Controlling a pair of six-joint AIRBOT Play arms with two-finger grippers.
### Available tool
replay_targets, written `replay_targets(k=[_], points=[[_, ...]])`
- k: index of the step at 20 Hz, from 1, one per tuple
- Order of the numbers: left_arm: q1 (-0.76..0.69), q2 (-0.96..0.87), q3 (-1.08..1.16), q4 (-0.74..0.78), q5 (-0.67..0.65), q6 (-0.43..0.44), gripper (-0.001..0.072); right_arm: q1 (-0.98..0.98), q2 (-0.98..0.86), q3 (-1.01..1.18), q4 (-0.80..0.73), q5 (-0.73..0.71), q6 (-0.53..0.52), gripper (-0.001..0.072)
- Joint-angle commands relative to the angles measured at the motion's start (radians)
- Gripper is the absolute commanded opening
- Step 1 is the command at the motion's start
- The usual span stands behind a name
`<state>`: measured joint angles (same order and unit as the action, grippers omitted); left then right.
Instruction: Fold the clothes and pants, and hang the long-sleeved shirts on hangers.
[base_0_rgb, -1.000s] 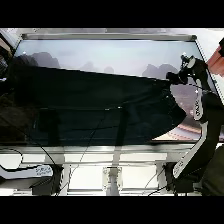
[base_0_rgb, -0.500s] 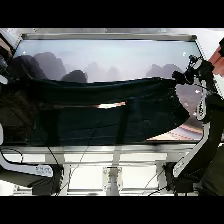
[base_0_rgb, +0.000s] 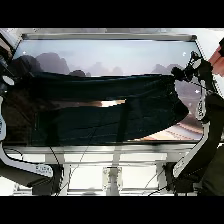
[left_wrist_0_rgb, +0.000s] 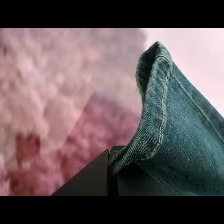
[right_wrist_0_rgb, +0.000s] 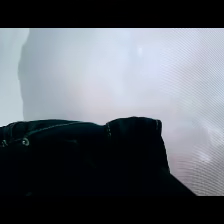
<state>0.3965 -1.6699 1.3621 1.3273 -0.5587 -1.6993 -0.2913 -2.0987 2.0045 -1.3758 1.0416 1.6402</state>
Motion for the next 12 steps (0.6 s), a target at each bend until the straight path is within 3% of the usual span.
replay_targets(k=[1, 6, 12], points=[[0.000, -0.069, 0.000, 0.004, -0.116, -0.033, 0.0018, 0.001, -0.007, 0.000, -0.029, 0.076, 0.009, 0.0013], [-0.002, -0.093, 0.002, 0.003, -0.112, -0.033, 0.0020, 0.001, -0.013, 0.000, -0.027, 0.143, 0.008, 0.0014], [-0.002, -0.093, 0.027, 0.003, 0.021, -0.032, 0.0029, 0.001, -0.013, 0.000, 0.120, 0.032, 0.000, 0.0015]])
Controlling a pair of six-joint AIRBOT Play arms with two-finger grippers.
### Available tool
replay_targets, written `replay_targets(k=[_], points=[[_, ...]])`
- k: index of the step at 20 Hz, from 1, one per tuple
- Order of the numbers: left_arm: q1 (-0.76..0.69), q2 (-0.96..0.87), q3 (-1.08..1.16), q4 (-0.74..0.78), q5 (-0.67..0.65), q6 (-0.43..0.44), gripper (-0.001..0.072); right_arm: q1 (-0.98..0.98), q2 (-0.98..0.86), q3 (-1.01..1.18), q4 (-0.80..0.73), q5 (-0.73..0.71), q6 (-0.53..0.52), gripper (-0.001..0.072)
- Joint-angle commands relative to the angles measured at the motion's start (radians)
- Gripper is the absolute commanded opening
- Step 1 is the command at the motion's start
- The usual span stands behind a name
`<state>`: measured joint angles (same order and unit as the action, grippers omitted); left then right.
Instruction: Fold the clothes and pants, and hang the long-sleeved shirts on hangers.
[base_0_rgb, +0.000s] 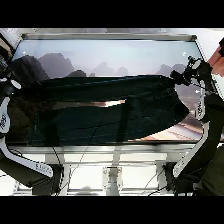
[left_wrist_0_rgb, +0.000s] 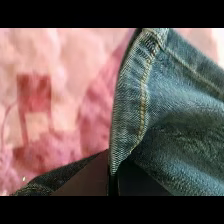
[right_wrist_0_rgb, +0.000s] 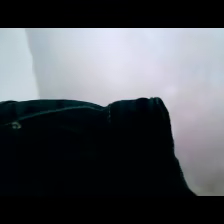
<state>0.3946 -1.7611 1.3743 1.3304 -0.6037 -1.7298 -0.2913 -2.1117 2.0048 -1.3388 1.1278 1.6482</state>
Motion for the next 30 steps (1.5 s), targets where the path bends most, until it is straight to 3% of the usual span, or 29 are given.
replay_targets(k=[1, 4, 5, 6, 11, 12, 14, 15, 16, 19, 22, 25, 27, 30], points=[[0.000, -0.002, 0.025, 0.001, 0.078, 0.002, 0.0029, 0.001, 0.000, 0.000, 0.108, -0.070, -0.018, 0.0014], [0.000, -0.002, 0.027, 0.001, 0.120, 0.003, 0.0054, 0.001, 0.000, 0.000, 0.137, -0.074, -0.033, 0.0015], [0.000, -0.002, 0.027, 0.000, 0.137, 0.009, 0.0202, 0.001, 0.000, 0.000, 0.151, -0.069, -0.056, 0.0015], [0.000, 0.000, 0.027, 0.001, 0.151, 0.009, 0.0246, 0.001, 0.000, 0.000, 0.169, -0.069, -0.074, 0.0016], [0.002, 0.018, 0.029, 0.008, 0.166, 0.038, 0.0300, 0.001, 0.000, 0.000, 0.219, -0.056, -0.080, 0.0036], [0.002, 0.029, 0.029, 0.008, 0.138, 0.064, 0.0303, 0.001, 0.001, 0.000, 0.218, -0.031, -0.080, 0.0071], [0.006, 0.065, 0.032, 0.008, 0.084, 0.126, 0.0397, -0.005, 0.006, 0.019, 0.214, 0.041, -0.084, 0.0308], [0.016, 0.098, 0.032, 0.013, 0.060, 0.138, 0.0398, -0.010, 0.010, 0.044, 0.207, 0.081, -0.085, 0.0394], [0.028, 0.132, 0.032, 0.024, 0.035, 0.141, 0.0410, -0.020, 0.022, 0.067, 0.201, 0.114, -0.089, 0.0413], [0.080, 0.259, 0.032, 0.105, -0.115, 0.141, 0.0416, -0.045, 0.115, 0.072, 0.146, 0.181, -0.099, 0.0413], [0.145, 0.370, 0.032, 0.206, -0.365, 0.156, 0.0415, -0.060, 0.209, 0.067, 0.017, 0.338, -0.201, 0.0412], [0.193, 0.447, 0.027, 0.214, -0.654, 0.390, 0.0415, -0.075, 0.311, -0.009, -0.012, 0.411, -0.291, 0.0409], [0.214, 0.520, -0.025, 0.214, -0.712, 0.409, 0.0415, -0.076, 0.377, -0.075, -0.008, 0.415, -0.309, 0.0409], [0.251, 0.650, -0.185, 0.213, -0.691, 0.441, 0.0413, -0.076, 0.468, -0.181, 0.013, 0.421, -0.334, 0.0408]])
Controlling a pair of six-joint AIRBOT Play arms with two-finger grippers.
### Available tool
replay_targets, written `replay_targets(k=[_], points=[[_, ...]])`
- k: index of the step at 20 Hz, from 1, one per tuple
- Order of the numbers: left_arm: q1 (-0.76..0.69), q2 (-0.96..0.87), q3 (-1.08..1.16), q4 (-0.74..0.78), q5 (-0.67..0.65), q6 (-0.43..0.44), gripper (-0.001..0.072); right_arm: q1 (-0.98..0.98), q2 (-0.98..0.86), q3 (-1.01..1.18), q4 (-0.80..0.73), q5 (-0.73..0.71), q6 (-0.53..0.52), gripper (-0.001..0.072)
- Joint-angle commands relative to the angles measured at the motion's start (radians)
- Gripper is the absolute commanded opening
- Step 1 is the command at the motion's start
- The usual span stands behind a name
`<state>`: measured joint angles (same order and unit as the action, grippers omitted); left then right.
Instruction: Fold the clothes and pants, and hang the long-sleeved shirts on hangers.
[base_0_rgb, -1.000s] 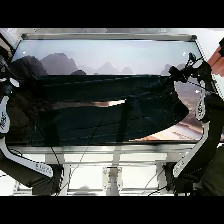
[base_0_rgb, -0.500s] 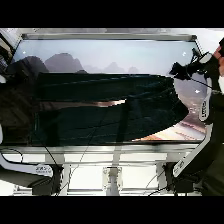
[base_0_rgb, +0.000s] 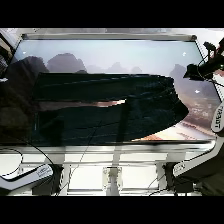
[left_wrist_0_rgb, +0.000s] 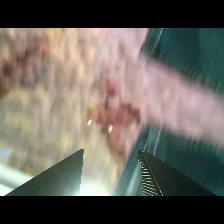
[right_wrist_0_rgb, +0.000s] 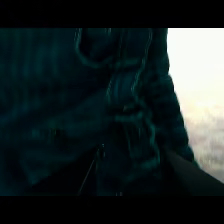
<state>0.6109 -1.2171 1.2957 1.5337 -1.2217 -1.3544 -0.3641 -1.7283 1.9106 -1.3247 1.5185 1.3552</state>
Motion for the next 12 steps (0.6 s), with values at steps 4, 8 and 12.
replay_targets(k=[4, 8, 12], points=[[0.058, 0.175, -0.359, -0.024, -0.052, 0.084, 0.0412, -0.003, 0.175, -0.240, 0.011, 0.023, -0.050, 0.0407], [0.059, 0.177, -0.521, -0.024, -0.068, 0.158, 0.0411, -0.003, 0.239, -0.387, 0.003, 0.022, -0.103, 0.0407], [0.093, 0.175, -0.558, -0.022, -0.078, 0.237, 0.0411, -0.003, 0.309, -0.512, -0.016, -0.015, -0.143, 0.0407]])
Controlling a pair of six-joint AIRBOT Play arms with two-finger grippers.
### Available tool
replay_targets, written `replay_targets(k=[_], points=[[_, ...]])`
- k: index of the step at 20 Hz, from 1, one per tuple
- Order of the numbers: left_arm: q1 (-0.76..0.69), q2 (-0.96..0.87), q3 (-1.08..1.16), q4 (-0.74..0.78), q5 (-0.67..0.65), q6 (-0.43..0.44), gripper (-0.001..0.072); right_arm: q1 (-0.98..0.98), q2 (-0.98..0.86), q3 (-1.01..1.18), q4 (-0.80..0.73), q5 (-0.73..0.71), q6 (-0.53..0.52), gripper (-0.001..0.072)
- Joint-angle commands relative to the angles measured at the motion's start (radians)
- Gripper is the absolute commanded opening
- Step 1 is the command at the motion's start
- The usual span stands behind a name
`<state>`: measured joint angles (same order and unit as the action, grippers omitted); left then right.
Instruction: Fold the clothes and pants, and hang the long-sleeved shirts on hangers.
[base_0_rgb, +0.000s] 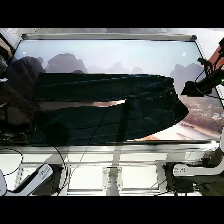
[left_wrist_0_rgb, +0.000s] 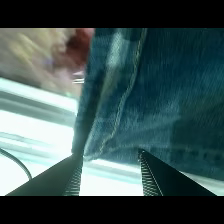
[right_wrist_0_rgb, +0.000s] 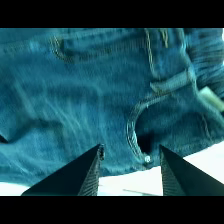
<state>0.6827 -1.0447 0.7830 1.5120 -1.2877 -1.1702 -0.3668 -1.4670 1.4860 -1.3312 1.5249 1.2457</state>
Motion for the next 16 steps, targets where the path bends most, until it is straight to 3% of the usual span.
replay_targets(k=[1, 4, 16], points=[[0.043, 0.003, -0.046, -0.001, -0.011, 0.052, 0.0411, 0.000, 0.064, -0.109, -0.009, -0.029, -0.036, 0.0407], [0.102, 0.003, -0.046, -0.005, -0.002, 0.052, 0.0411, 0.000, 0.098, -0.153, -0.009, -0.042, -0.037, 0.0407], [0.105, 0.000, -0.098, -0.054, 0.064, 0.079, 0.0409, 0.000, 0.107, -0.168, -0.008, -0.041, -0.033, 0.0407]])
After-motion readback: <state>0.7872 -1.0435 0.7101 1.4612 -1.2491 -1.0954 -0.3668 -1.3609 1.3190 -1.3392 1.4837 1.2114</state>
